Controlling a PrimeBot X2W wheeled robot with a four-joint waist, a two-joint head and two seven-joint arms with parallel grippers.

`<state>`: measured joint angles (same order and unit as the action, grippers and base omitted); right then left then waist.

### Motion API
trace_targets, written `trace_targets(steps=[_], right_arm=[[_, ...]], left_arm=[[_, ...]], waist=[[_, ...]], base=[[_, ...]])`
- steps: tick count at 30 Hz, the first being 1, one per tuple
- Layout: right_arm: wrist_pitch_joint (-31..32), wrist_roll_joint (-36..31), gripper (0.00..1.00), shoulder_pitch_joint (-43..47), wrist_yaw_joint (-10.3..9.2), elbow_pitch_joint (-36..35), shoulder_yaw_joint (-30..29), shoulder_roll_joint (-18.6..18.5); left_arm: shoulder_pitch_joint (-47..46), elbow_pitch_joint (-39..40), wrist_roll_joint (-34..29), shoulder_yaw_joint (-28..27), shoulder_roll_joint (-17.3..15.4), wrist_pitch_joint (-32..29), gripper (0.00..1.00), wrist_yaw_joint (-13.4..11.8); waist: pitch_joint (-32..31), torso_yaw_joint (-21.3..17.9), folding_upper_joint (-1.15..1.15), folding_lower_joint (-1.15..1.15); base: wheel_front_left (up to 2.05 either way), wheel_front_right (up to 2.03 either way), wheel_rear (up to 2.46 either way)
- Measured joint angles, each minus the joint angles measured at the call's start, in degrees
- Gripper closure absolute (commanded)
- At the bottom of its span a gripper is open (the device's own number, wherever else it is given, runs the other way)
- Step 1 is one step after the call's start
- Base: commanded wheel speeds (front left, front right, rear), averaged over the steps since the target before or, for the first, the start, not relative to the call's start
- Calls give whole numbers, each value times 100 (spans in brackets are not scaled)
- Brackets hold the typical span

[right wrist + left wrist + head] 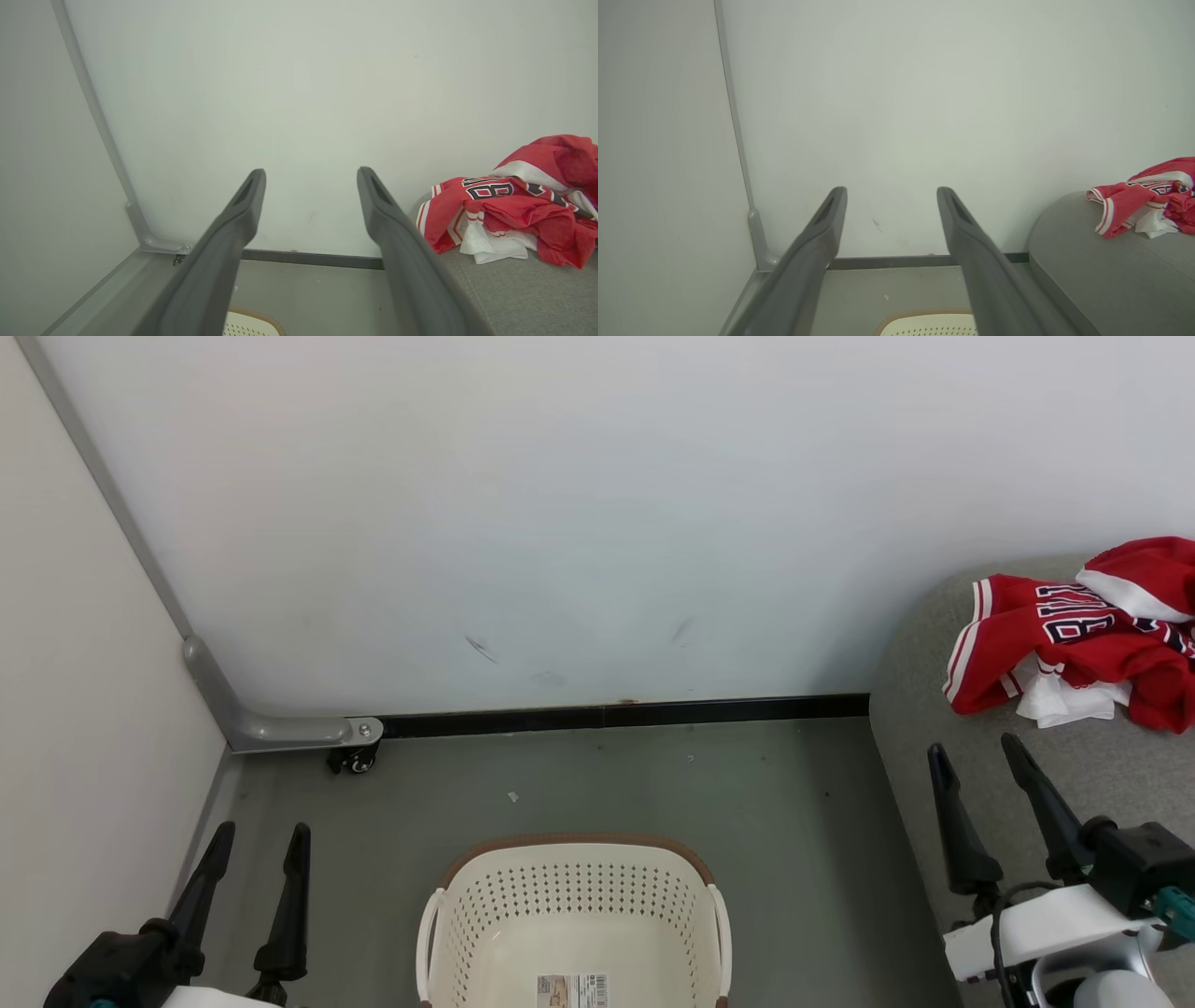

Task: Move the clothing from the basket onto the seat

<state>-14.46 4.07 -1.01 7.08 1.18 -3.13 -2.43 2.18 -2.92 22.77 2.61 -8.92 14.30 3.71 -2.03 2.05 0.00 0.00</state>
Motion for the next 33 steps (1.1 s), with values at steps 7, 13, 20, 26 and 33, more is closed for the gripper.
trace_targets(steps=[7,13,20,26,33], right_arm=[[10,-1,100,158,-2,21,-9,19],[33,2,100,465,-2,432,43,144],[113,391,100,444,-2,548,-16,156],[332,961,100,399,-2,706,-157,155],[504,1725,100,395,-2,771,-155,154]], left_arm=[[11,-56,-64,-27,67,-11,100,4],[255,-442,-57,75,339,-16,100,3],[268,-563,344,0,349,-179,100,4],[259,-636,816,-33,355,-315,100,7],[165,-683,1288,-114,378,-470,100,47]], waist=[[-7,19,0,0],[-7,19,0,0],[-5,22,0,0],[4,15,0,0],[20,-11,0,6]], base=[[0,0,0],[0,0,0],[0,0,0],[0,0,0],[0,0,0]])
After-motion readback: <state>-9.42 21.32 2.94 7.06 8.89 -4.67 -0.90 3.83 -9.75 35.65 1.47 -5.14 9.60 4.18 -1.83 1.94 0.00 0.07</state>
